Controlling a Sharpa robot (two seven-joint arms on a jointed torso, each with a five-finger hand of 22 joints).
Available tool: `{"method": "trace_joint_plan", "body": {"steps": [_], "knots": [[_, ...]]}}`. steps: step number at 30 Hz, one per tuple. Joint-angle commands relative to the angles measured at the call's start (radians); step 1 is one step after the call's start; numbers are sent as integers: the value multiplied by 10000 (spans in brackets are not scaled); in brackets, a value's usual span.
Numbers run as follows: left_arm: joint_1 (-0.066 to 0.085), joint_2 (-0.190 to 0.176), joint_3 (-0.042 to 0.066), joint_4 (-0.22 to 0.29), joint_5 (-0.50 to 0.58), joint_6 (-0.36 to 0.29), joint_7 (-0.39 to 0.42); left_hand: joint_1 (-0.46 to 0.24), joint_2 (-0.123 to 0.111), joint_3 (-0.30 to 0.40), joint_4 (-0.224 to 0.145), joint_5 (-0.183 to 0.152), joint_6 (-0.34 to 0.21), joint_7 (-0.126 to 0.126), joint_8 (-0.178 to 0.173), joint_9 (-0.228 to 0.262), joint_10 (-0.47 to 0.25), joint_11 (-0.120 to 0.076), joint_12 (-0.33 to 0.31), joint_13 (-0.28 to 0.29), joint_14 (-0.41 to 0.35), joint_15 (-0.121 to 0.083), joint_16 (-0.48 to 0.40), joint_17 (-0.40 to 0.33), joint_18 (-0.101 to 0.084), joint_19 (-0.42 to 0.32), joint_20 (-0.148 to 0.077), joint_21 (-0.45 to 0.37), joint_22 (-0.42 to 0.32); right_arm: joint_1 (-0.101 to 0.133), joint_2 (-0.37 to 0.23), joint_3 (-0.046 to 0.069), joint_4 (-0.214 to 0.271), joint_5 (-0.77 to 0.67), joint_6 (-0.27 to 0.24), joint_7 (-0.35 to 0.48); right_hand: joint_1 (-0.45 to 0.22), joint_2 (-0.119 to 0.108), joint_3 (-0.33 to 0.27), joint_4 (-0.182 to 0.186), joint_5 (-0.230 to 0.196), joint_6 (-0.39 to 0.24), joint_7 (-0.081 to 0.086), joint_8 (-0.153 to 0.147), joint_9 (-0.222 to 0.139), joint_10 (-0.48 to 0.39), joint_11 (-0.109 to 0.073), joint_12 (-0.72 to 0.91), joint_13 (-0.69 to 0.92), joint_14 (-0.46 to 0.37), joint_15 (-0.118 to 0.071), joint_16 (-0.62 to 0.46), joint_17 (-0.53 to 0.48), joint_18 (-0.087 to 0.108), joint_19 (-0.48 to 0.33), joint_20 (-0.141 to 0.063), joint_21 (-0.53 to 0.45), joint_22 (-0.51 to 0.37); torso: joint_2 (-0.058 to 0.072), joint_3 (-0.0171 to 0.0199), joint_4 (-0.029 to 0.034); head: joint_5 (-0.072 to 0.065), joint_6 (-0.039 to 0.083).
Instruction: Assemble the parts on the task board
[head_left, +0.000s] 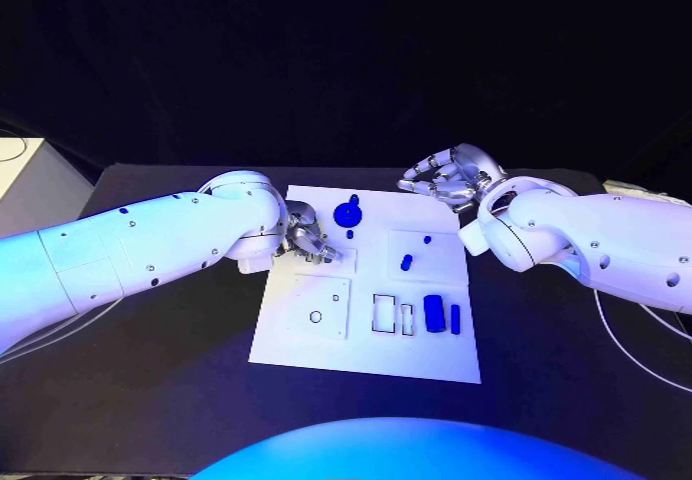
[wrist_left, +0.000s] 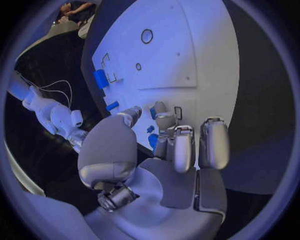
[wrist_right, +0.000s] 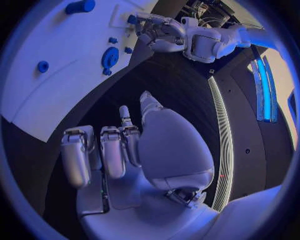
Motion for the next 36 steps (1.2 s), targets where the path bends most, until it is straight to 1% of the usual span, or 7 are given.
{"method": "trace_joint_plan", "body": {"steps": [1,9,15,19,21,26,36], "knots": [[8,-58,64,142,-6,-105,12,84,58,-80,-3,-70,-19,65,-42,-11,-93,-7,-8,-56,949,-58,35,2388,-170,58,-24,-44,-21,-9,2,0,-7,-23,80,136,-102,-11,-3,45,-62,-70,-5,61,13,170,68,-64,1813,859,28,-59,1883,-71,917,53,-55,2446,2,1,-2,-6,16],[80,-356,502,557,519,-278,101,299,97,-209,-29,-60,-164,109,-81,-16,-292,30,-177,-343,891,-36,-62,2202,-121,-92,-12,-145,-250,-14,14,0,-85,-15,48,160,-102,-11,-3,45,-62,-70,-5,61,13,170,68,-64,1813,859,28,-59,1883,-71,917,53,-55,2446,-9,5,7,2,88],[248,-481,767,388,720,-283,141,750,184,-367,-31,33,-436,221,-125,-11,-680,131,-420,-776,812,49,-198,1959,-33,-380,52,-348,-669,-15,22,0,-123,-11,44,161,-125,-7,-9,44,-64,-73,-5,65,13,172,67,-62,1814,858,28,-61,1879,-72,919,53,-51,2449,-2,8,4,0,168],[460,-451,835,-93,906,-364,305,1165,335,-423,-27,85,-757,376,-247,-54,-1208,268,-754,-1371,666,176,-425,1562,53,-675,144,-564,-1081,-15,26,0,-150,-11,40,159,-130,-5,-10,41,-59,-74,-6,66,13,173,67,-61,1815,858,27,-61,1879,-74,922,53,-46,2452,3,9,0,19,215],[558,-388,855,-466,1017,-477,447,1384,371,-463,-8,95,-1184,579,-587,-259,-1742,444,-1113,-2003,565,316,-565,1318,97,-836,243,-686,-1296,-15,29,0,-168,-10,33,160,-130,-4,-10,39,-55,-75,-6,67,13,171,67,-63,1813,857,27,-63,1876,-72,919,53,-51,2449,6,14,0,30,250],[707,-191,873,-1300,1164,-643,664,1528,427,-591,-4,92,-1557,822,-1105,-678,-1900,655,-1085,-2133,560,500,-558,1309,98,-831,406,-697,-1287,-15,36,0,-200,-10,8,176,-130,-2,-9,35,-47,-78,-6,67,12,169,67,-65,1811,858,27,-62,1877,-72,918,53,-54,2447,30,7,-25,68,365],[862,394,866,-2706,991,-399,798,1566,435,-631,-7,92,-1598,863,-1205,-780,-1875,691,-1022,-2074,575,534,-532,1350,86,-785,441,-670,-1220,-13,22,1,-197,1,-88,243,-121,4,-1,15,30,-99,-6,68,10,157,67,-77,1799,857,25,-65,1873,-71,918,52,-55,2446,34,-4,7,102,438]]}}
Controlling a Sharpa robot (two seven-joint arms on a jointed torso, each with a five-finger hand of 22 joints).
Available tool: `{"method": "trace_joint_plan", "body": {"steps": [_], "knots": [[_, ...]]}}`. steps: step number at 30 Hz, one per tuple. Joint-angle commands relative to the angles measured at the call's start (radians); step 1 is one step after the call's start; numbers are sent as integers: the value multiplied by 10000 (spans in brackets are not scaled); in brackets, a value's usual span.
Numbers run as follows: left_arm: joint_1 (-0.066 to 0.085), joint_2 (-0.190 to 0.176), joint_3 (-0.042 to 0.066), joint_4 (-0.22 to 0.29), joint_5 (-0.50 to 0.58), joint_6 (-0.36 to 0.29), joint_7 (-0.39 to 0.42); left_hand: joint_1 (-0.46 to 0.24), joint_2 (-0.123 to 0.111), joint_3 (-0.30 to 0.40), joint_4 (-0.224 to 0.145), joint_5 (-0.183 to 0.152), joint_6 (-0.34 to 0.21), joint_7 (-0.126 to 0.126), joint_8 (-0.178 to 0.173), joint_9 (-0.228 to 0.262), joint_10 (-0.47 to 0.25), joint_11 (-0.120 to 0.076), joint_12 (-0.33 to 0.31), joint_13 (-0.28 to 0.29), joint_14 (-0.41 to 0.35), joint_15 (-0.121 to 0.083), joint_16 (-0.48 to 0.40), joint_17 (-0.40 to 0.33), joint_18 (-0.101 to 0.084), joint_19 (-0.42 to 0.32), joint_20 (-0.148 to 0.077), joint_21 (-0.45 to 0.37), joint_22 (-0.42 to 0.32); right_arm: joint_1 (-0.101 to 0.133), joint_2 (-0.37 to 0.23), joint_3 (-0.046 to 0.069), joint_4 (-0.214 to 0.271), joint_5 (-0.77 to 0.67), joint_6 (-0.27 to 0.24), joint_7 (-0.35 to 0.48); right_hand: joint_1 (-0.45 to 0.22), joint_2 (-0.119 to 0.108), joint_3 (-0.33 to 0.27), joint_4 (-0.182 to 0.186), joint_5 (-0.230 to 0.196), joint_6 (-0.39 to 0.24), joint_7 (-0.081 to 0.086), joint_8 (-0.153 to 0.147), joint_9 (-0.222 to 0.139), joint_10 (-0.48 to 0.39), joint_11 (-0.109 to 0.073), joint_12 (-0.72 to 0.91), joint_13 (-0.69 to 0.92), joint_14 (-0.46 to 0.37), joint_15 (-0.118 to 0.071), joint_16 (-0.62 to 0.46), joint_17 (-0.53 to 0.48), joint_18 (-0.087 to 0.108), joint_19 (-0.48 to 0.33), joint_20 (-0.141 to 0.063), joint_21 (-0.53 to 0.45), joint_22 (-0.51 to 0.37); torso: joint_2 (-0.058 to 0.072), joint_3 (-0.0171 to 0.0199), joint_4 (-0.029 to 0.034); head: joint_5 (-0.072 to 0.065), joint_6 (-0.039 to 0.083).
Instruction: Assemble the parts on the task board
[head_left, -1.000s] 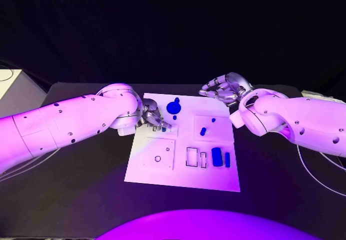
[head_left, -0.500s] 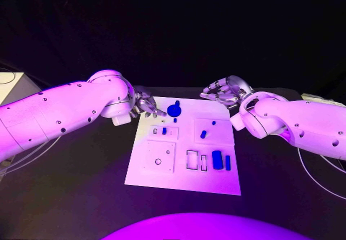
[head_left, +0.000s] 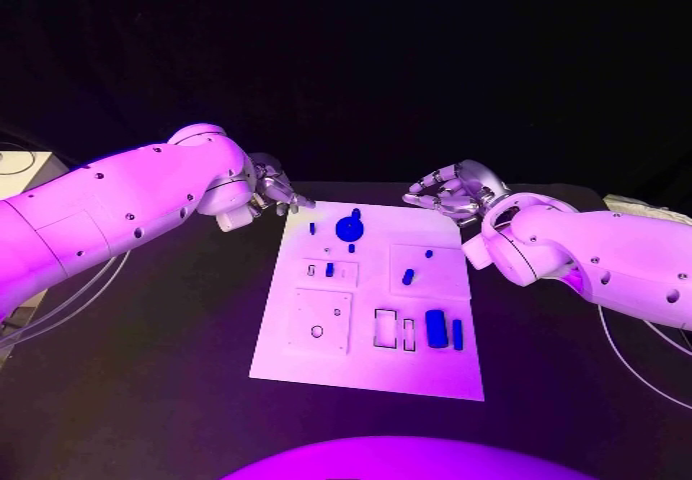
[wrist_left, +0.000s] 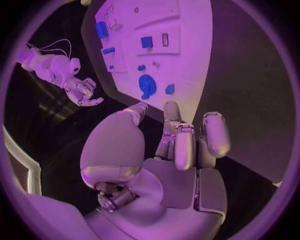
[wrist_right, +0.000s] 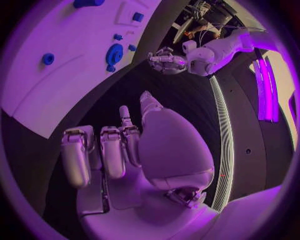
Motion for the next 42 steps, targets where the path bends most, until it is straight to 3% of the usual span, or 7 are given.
{"method": "trace_joint_plan", "body": {"steps": [1,11,19,32,42], "knots": [[39,199,-10,-302,25,157,273,112,17,-82,-6,44,-77,26,-75,-24,12,69,33,21,600,87,15,1375,84,-4,63,-1,26,-3,0,1,17,-14,-46,190,-121,3,-1,15,56,-82,17,46,10,157,66,-36,1802,857,26,-65,1866,-71,918,52,-56,2450,4,-10,23,28,9],[42,909,-278,-1415,-23,943,198,177,123,-64,-13,60,-60,49,-144,-119,-4,93,61,15,594,114,11,1358,87,-11,96,-4,19,1,14,2,43,-13,-60,202,-111,5,5,7,108,-90,17,50,9,159,66,-34,1803,857,25,-65,1867,-71,918,51,-56,2451,-5,-10,3,24,-13],[16,1347,-437,-2168,-5,1102,340,277,210,-12,-22,72,-14,58,-184,-197,6,103,115,63,605,129,34,1393,82,11,118,13,58,4,38,3,47,-13,-60,208,-103,7,9,3,135,-94,17,52,9,156,66,-37,1800,857,25,-67,1863,-70,916,50,-61,2447,-7,-13,7,32,-10],[-17,1682,-510,-2581,51,970,582,209,248,-34,13,44,53,62,-194,-249,53,110,185,136,630,136,75,1460,71,49,131,41,119,6,88,3,35,-15,-51,210,-103,7,9,3,135,-94,17,52,9,156,66,-37,1800,857,25,-67,1863,-70,916,50,-61,2447,-25,-6,4,24,-79],[-64,1837,-589,-2770,29,1307,574,188,264,-41,10,37,83,58,-194,-267,64,108,203,148,635,138,84,1473,71,50,135,43,120,8,99,3,39,-15,-49,205,-103,7,9,3,135,-94,17,52,9,156,66,-37,1800,857,25,-67,1863,-70,916,50,-61,2447,-18,-6,15,-11,-104]]}}
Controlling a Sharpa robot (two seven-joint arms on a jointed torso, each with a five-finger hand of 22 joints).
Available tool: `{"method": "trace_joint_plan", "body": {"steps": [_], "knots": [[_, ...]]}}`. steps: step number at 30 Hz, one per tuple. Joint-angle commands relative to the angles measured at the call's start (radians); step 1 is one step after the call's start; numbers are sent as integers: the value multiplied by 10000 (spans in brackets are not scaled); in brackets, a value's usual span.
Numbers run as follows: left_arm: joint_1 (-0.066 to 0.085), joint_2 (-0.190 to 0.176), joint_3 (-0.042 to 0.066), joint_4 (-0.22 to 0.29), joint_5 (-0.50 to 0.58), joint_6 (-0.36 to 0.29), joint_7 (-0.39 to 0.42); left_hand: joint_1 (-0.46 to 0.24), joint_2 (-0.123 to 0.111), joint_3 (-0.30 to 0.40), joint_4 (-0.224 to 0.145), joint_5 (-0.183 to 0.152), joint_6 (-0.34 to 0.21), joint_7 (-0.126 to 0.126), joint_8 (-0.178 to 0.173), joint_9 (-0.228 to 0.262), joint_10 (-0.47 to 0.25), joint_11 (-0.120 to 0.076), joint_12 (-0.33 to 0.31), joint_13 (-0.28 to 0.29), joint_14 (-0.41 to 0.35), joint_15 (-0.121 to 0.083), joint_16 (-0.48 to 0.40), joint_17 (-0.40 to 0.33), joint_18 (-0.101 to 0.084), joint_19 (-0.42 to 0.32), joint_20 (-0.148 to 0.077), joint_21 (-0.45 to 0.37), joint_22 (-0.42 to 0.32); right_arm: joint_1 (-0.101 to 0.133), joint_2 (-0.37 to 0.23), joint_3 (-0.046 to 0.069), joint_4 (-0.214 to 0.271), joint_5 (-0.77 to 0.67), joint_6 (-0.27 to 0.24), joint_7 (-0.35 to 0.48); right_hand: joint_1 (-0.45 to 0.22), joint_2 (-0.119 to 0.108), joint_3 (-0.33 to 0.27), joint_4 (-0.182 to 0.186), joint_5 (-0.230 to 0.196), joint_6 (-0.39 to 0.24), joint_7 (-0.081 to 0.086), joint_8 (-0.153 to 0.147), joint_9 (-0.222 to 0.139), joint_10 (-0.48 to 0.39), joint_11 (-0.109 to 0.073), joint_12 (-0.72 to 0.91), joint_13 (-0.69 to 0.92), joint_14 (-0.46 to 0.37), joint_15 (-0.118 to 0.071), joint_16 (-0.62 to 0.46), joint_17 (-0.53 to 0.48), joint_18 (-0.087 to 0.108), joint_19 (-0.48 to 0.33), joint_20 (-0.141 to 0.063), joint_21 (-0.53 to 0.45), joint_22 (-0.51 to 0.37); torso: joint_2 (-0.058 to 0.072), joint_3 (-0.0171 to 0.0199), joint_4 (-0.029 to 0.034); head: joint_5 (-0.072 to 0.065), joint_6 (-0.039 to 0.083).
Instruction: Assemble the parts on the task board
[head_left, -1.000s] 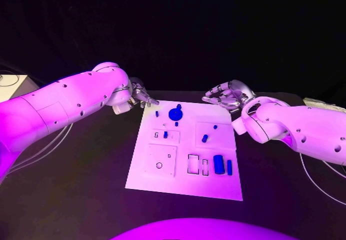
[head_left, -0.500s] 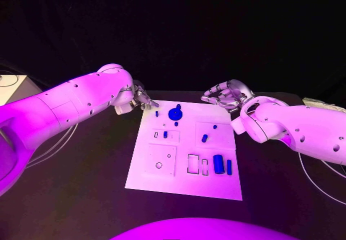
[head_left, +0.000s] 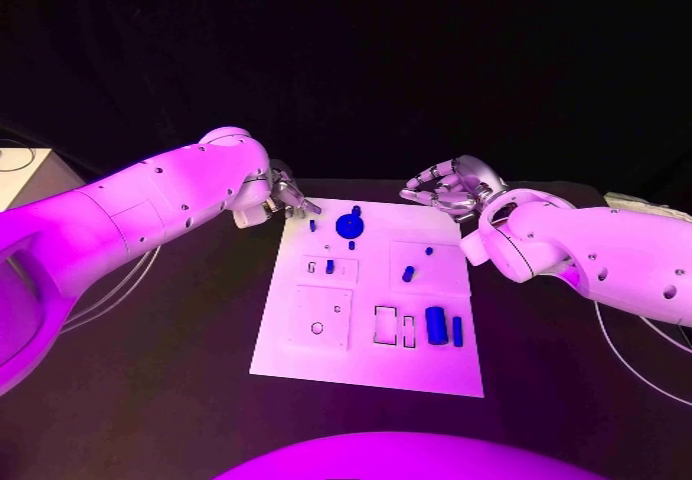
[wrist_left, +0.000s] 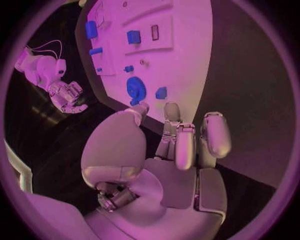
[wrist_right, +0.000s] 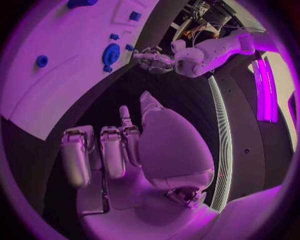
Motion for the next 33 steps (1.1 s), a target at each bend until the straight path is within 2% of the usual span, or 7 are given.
{"method": "trace_joint_plan", "body": {"steps": [1,9,20,24,25,33], "knots": [[-31,74,-25,-77,27,379,140,8,83,-14,38,1,80,-15,-52,-14,62,34,57,-8,637,66,44,1473,71,14,30,42,11,1,10,1,22,-28,26,128,-104,7,9,3,34,-48,2,19,9,156,66,-37,1795,856,25,-67,1867,-70,916,50,-61,2442,6,0,6,-11,-9],[-142,194,-88,-243,73,438,195,15,98,-9,30,0,96,-19,-52,-23,58,32,57,-16,634,66,40,1464,73,9,32,40,4,3,11,1,36,-29,26,130,-104,7,9,3,34,-48,2,19,9,156,66,-37,1795,856,25,-67,1867,-70,916,50,-61,2442,4,1,3,-29,-34],[-212,263,-103,-361,144,325,237,43,163,23,22,3,139,-28,-57,-56,78,25,91,20,640,62,52,1482,69,23,35,52,30,4,28,1,24,-29,31,132,-92,8,18,1,87,-57,2,29,9,158,66,-34,1796,857,24,-67,1869,-69,914,49,-66,2439,-6,11,16,-59,-71],[-216,253,-103,-376,189,235,236,136,347,133,9,20,220,-44,-74,-135,58,11,100,-24,636,52,52,1470,75,7,35,47,16,4,34,1,17,-29,35,132,-92,8,18,1,87,-57,2,29,9,158,66,-34,1796,857,24,-67,1869,-69,914,49,-66,2439,-13,12,12,-60,-77],[-217,250,-103,-378,206,211,238,246,504,259,-3,24,303,-76,-42,-160,19,-13,79,-83,628,35,45,1451,79,-4,30,42,7,4,35,1,16,-29,36,132,-92,8,18,1,87,-57,2,29,9,158,66,-34,1796,857,24,-67,1869,-69,914,49,-66,2439,-13,12,12,-60,-77],[-219,252,-101,-404,421,77,318,800,687,798,-112,6,339,-137,20,-245,-101,-71,-1,-290,620,-16,47,1442,86,-35,-5,28,-10,4,40,1,7,-29,46,131,-92,8,18,1,87,-57,2,29,9,158,66,-34,1796,857,24,-67,1869,-69,914,49,-66,2439,-10,14,3,-61,-105]]}}
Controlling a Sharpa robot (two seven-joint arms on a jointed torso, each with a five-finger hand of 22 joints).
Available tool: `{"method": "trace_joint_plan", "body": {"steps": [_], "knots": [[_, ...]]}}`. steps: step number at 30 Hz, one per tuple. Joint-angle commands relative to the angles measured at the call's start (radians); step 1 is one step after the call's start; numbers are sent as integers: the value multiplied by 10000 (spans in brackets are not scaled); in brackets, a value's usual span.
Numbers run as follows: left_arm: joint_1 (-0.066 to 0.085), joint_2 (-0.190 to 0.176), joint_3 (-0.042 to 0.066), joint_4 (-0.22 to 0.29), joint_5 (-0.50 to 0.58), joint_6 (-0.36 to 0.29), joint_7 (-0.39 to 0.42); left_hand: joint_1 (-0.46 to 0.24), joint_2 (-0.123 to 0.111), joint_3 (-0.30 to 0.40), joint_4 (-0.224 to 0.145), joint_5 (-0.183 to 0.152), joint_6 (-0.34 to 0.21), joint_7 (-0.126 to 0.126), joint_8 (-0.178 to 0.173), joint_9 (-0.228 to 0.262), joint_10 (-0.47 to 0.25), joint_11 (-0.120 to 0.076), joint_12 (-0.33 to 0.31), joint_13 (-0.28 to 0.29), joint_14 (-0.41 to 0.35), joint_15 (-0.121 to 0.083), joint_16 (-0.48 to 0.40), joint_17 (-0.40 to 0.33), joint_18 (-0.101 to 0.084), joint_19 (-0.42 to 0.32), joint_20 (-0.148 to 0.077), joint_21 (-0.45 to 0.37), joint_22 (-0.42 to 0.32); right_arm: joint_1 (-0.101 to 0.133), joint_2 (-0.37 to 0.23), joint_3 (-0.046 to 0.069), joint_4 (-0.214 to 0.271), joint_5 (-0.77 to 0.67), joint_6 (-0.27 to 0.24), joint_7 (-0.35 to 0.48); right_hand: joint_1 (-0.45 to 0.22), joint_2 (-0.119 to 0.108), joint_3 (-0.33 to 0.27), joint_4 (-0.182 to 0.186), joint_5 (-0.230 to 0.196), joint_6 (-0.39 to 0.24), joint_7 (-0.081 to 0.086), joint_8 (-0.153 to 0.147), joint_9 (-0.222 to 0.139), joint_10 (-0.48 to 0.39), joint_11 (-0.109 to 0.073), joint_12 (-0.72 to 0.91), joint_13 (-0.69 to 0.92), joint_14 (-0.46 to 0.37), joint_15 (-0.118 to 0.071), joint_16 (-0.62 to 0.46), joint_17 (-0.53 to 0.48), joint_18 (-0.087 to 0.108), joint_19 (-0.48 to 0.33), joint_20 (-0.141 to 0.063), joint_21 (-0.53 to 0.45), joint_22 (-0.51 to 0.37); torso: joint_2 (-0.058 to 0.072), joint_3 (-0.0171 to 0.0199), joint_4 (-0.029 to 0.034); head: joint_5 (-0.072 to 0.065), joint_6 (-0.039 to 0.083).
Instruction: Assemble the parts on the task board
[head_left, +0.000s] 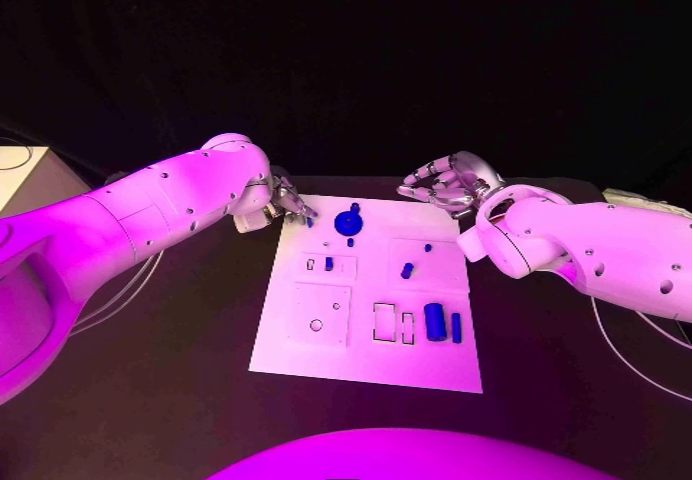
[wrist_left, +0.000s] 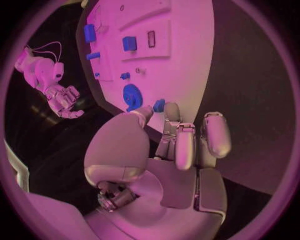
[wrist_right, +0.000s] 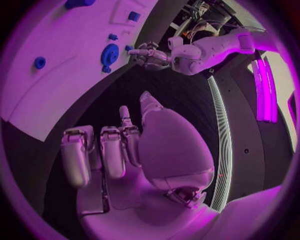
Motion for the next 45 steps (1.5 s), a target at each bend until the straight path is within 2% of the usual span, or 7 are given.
{"method": "trace_joint_plan", "body": {"steps": [1,8,14,20,27,37,45], "knots": [[-5,26,2,-11,298,-114,185,327,4,306,-77,2,30,-32,76,-30,-84,-42,-66,-68,618,-25,48,1439,85,-36,-14,27,-6,0,11,1,3,-32,52,123,-92,8,18,1,27,-57,2,29,9,158,66,-35,1800,857,25,-67,1871,-69,914,49,-66,2443,-3,1,-7,2,-13],[-4,46,2,-69,527,-59,274,783,-55,1180,-377,-39,-79,-35,174,-71,-253,-50,-230,-378,589,-30,29,1388,108,-136,-29,-36,-109,0,15,1,-7,-32,70,119,-92,8,18,1,27,-57,2,29,9,158,66,-35,1800,857,25,-67,1871,-69,914,49,-66,2443,-9,-7,10,-6,-25],[-3,26,2,-92,579,12,295,1134,-241,2228,-1064,-57,-183,-34,282,-82,-275,-58,-319,-509,581,-41,36,1384,111,-158,-32,-47,-106,0,17,1,-13,-32,86,107,-90,16,25,4,41,-57,2,42,10,173,65,-20,1812,855,24,-71,1863,-72,919,48,-56,2451,-7,-7,3,3,-35],[-3,-4,1,-77,596,-94,330,998,-418,3598,-1921,-20,-319,64,566,43,-232,-6,-403,-657,583,4,50,1392,108,-156,-13,-29,-67,0,19,1,-19,-32,95,104,-90,16,25,4,41,-57,2,42,10,173,65,-20,1812,855,24,-71,1863,-72,919,48,-56,2451,-9,-9,2,13,-45],[-2,-180,11,117,796,-384,421,521,-542,4583,-2481,103,-285,89,790,130,-164,27,-368,-721,589,24,62,1398,103,-134,20,16,-4,-1,12,1,-33,-32,103,103,-90,16,25,4,41,-57,2,42,10,173,65,-20,1812,855,24,-71,1863,-72,919,48,-56,2451,-29,-2,9,16,-48],[40,-1044,25,1422,1227,-700,314,-114,-749,5264,-2963,778,-19,9,952,119,220,-64,-117,-432,663,-56,139,1543,69,-3,-17,134,192,-1,-35,0,-61,-32,102,93,-90,16,25,4,41,-57,2,42,10,173,65,-20,1812,855,24,-71,1863,-72,919,48,-56,2451,-117,1,69,16,-93],[60,-1874,6,2971,1166,-759,120,-227,-785,5314,-3038,916,42,-21,988,118,355,-93,-42,-309,695,-81,175,1617,46,75,-33,185,299,-5,-42,-3,-135,-21,88,112,-95,23,29,8,54,-51,-1,55,12,161,64,-32,1800,850,23,-80,1841,-59,896,47,-103,2418,-207,-18,110,-5,-161]]}}
